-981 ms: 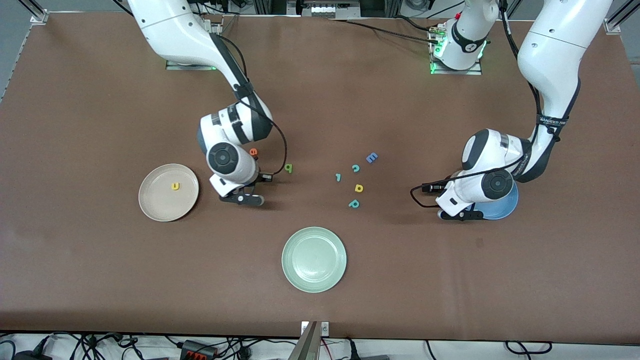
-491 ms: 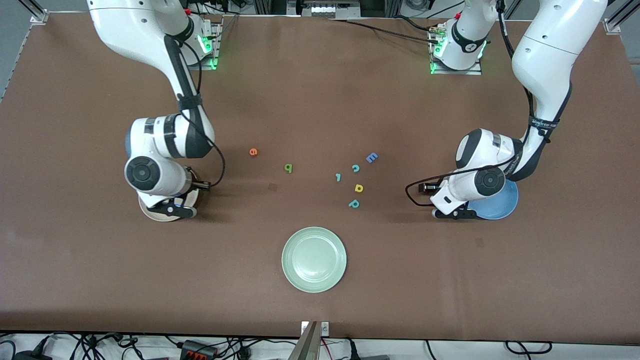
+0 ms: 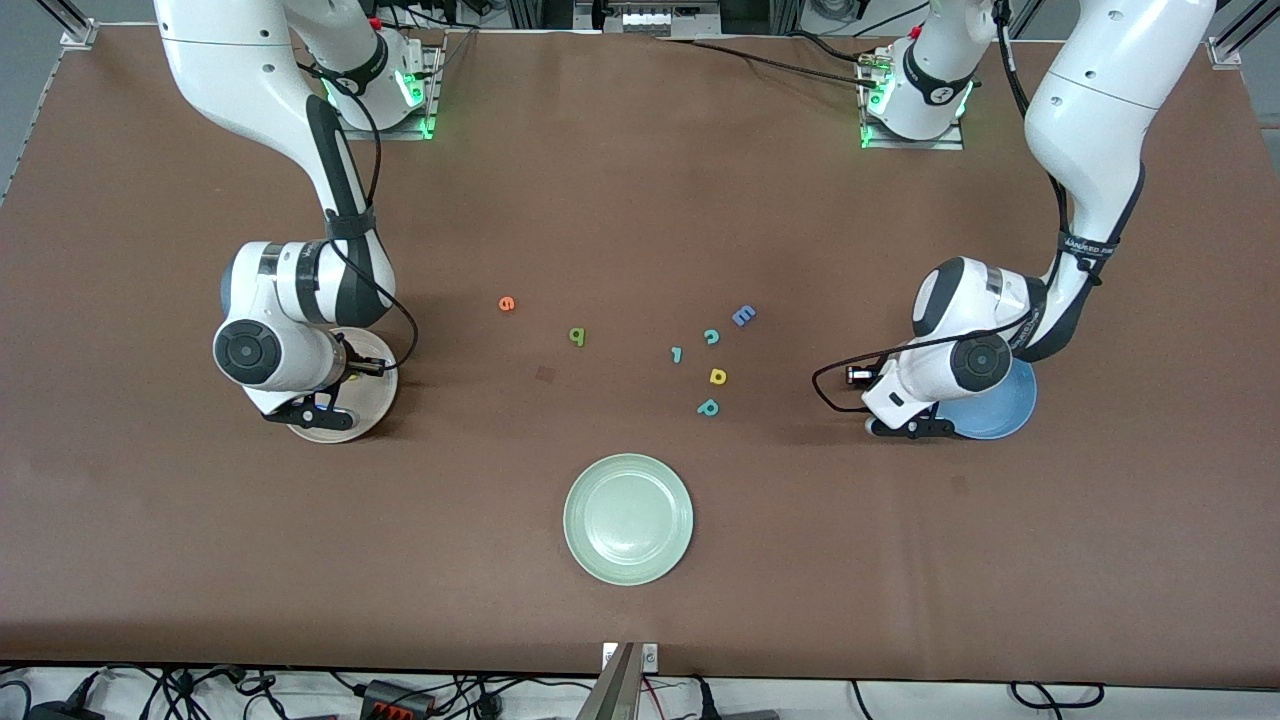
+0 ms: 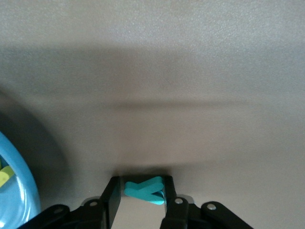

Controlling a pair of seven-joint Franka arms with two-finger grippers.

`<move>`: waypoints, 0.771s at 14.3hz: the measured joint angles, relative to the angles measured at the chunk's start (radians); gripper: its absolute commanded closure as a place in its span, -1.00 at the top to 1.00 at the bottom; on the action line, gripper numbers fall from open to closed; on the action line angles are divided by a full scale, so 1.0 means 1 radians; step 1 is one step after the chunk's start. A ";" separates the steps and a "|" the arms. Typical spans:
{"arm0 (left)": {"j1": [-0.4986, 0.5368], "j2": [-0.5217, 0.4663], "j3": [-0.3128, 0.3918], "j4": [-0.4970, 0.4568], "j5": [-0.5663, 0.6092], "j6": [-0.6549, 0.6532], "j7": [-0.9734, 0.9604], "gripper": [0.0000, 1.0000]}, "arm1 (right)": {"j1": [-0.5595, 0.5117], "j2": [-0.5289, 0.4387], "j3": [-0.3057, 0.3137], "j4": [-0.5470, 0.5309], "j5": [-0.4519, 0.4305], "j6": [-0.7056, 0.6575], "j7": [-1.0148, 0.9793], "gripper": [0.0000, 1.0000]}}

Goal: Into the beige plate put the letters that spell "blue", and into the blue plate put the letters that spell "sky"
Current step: 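Release green l on the beige plate while the left gripper carries y, then release teal y on the blue plate while the right gripper reaches orange e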

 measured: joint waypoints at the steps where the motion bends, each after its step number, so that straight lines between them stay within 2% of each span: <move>1: 0.000 0.000 0.000 0.000 0.000 0.000 0.000 -0.48 | 0.001 0.004 0.001 -0.005 0.000 0.013 0.000 1.00; 2: 0.000 -0.001 0.000 0.000 0.000 -0.001 0.000 -0.61 | 0.002 0.003 0.001 -0.005 0.000 0.015 0.000 1.00; 3: 0.000 -0.001 0.001 0.000 0.000 -0.001 0.000 -0.64 | 0.006 -0.003 0.001 -0.004 0.000 0.012 0.000 1.00; 8: -0.001 -0.007 -0.001 0.008 0.000 -0.012 0.000 -0.64 | 0.073 -0.116 0.026 -0.003 0.007 -0.056 0.018 1.00; 11: 0.001 -0.029 -0.001 0.093 0.011 -0.175 0.021 -0.64 | 0.174 -0.154 0.031 -0.039 0.043 -0.045 0.060 1.00</move>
